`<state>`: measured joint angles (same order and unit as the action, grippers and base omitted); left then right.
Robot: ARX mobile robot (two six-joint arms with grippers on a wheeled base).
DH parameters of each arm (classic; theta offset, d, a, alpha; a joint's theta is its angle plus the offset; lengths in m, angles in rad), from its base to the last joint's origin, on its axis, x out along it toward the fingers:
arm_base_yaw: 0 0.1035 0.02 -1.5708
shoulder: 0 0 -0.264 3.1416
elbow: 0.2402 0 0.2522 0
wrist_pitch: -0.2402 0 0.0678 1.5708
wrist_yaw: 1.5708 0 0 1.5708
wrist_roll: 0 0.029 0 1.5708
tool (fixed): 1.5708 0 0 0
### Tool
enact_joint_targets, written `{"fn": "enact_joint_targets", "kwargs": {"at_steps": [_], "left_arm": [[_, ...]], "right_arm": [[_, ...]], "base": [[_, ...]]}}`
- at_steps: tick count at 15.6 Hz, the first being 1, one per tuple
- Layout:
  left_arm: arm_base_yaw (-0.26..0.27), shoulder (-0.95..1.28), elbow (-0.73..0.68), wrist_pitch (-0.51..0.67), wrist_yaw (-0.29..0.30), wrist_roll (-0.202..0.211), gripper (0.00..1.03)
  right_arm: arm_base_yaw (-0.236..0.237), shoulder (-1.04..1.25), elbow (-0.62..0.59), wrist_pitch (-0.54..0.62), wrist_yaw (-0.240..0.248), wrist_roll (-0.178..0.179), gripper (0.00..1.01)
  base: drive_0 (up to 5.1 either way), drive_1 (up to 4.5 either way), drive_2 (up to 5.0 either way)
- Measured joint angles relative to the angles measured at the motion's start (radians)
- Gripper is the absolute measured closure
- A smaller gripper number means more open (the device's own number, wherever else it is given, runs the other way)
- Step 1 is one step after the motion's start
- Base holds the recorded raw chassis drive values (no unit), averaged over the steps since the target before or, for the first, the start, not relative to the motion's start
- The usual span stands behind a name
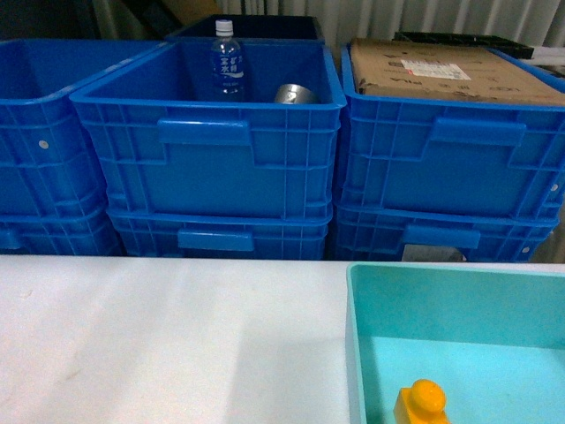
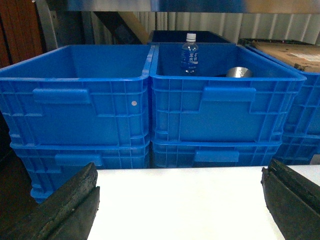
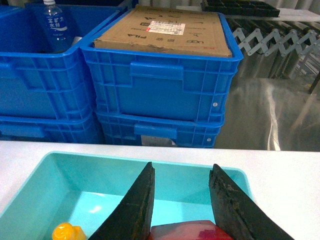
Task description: Pick red block from blue box to shelf
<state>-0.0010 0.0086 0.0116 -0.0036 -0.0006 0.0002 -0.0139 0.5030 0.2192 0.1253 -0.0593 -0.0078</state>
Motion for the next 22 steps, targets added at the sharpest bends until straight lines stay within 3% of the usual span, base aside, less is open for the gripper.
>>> {"fn": "enact_joint_targets", "kwargs": {"at_steps": [16, 22], "left_arm": [[0.001, 0.0, 0.0, 0.0, -0.002, 0.0, 0.05], [0.001, 0.0, 0.0, -0.001, 0.0, 0.0, 0.05]], "right_arm": [[0.0, 0.001, -0.002, -0.001, -0.006, 0.0, 0.74], [0.0, 0.001, -0.002, 0.001, -0.005, 0.0, 0.74]], "base": [[0.0, 0.0, 0.0], [3.2, -3.62, -3.6]]}}
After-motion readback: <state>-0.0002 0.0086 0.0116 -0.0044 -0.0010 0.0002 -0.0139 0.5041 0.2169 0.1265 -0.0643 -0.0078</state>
